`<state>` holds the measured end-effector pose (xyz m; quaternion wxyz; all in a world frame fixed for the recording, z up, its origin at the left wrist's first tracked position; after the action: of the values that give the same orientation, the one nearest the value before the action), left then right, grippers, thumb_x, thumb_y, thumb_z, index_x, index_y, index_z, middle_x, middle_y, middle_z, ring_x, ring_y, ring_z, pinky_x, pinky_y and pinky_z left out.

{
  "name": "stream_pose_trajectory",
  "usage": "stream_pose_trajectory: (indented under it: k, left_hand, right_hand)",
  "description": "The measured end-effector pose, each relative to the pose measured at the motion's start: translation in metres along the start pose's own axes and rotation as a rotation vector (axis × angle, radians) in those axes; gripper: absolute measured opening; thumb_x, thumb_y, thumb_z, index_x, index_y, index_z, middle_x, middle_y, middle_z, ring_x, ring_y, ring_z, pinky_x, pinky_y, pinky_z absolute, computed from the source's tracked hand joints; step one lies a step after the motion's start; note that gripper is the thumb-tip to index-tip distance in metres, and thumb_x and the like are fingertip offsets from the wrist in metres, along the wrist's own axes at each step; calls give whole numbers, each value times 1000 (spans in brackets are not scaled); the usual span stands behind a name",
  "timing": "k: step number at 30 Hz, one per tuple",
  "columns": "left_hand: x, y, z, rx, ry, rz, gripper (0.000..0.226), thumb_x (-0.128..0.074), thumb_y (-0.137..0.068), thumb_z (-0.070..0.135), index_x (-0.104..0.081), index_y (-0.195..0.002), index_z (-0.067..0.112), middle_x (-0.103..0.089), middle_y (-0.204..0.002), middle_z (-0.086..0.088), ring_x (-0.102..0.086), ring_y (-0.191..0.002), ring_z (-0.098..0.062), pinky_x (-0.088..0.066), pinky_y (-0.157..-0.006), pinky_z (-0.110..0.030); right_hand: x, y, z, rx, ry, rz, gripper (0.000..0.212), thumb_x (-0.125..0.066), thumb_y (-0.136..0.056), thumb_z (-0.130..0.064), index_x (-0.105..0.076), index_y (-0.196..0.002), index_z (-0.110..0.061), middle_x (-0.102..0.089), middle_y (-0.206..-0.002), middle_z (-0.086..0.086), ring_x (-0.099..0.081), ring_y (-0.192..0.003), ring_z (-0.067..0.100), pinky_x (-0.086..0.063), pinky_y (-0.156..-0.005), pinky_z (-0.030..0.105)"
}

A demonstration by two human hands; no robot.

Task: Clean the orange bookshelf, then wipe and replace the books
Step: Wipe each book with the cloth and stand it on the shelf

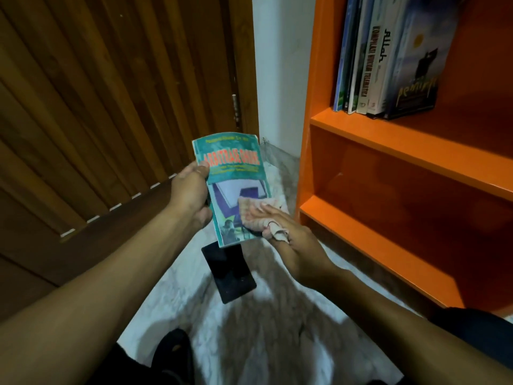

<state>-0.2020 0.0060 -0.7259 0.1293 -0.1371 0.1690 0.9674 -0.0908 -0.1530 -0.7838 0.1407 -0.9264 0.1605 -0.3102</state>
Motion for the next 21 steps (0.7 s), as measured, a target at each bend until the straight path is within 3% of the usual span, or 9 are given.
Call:
stream_pose_trajectory:
  k: [4, 6, 8, 12, 16, 19, 21]
  left_hand:
    - [15, -10, 15, -56, -9, 55, 21, -46, -104, 26, -60, -116, 17, -74, -110, -12, -74, -94, -32, -56, -88, -57]
    - [16, -9, 21, -117, -54, 42, 20, -44, -105, 25, -58, -117, 16, -72, -113, -12, -73, -97, -30, -57, -89, -54]
    - [13, -6, 24, -199, -121, 12, 18, -44, -105, 21, -58, -113, 14, -71, -113, -13, -73, -97, -28, -59, -87, -48]
    - [2, 4, 16, -267, -288, -64, 16, -45, -105, 17, -59, -109, 10, -71, -94, -6, -73, -72, -11, -60, -61, -25]
    - [-12, 18, -9, -218, -409, -216, 20, -47, -104, 13, -62, -115, 6, -72, -96, -10, -73, -78, -19, -61, -64, -27]
    - [-26, 29, -32, -196, -446, -345, 20, -49, -102, 10, -65, -114, 7, -74, -94, -10, -74, -77, -18, -60, -65, -28]
    - [-35, 37, -46, -178, -441, -396, 20, -49, -102, 7, -67, -110, 8, -75, -88, -5, -73, -72, -14, -57, -62, -25]
  right_hand:
    - [-9, 4, -2, 1, -37, -59, 33, -44, -104, -21, -65, -129, -21, -60, -138, -8, -50, -131, 4, -42, -110, 33]
    - [-5, 5, -6, -124, -149, -105, 25, -44, -106, -26, -68, -113, -26, -71, -108, -22, -64, -101, -6, -53, -84, 27]
    - [0, 3, -8, -227, -278, -63, 23, -44, -105, -32, -66, -98, -28, -71, -83, -22, -65, -77, -6, -49, -67, 17]
    - [24, -8, 0, -342, -357, 291, 31, -43, -105, -32, -66, -88, -19, -71, -72, -8, -65, -67, 3, -47, -62, 20]
    - [53, -12, 19, -504, -587, 622, 30, -41, -106, -29, -66, -99, -14, -74, -99, 8, -70, -95, 25, -55, -87, 45]
    - [77, -13, 13, -340, -441, 830, 27, -41, -106, -35, -64, -100, -23, -73, -91, -7, -68, -80, 11, -56, -75, 47]
    - [81, -15, 6, -173, -273, 776, 29, -40, -104, -40, -65, -115, -29, -71, -114, -8, -66, -100, 15, -53, -93, 46]
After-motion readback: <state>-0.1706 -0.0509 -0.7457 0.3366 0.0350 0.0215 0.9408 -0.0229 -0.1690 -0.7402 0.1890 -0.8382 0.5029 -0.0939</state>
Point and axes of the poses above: each hand's wrist, its own y-axis away from the middle knuckle, its own x-axis out of the back of the hand, z = x × y, the point moved 4 cm from there along -y, towards the middle knuckle
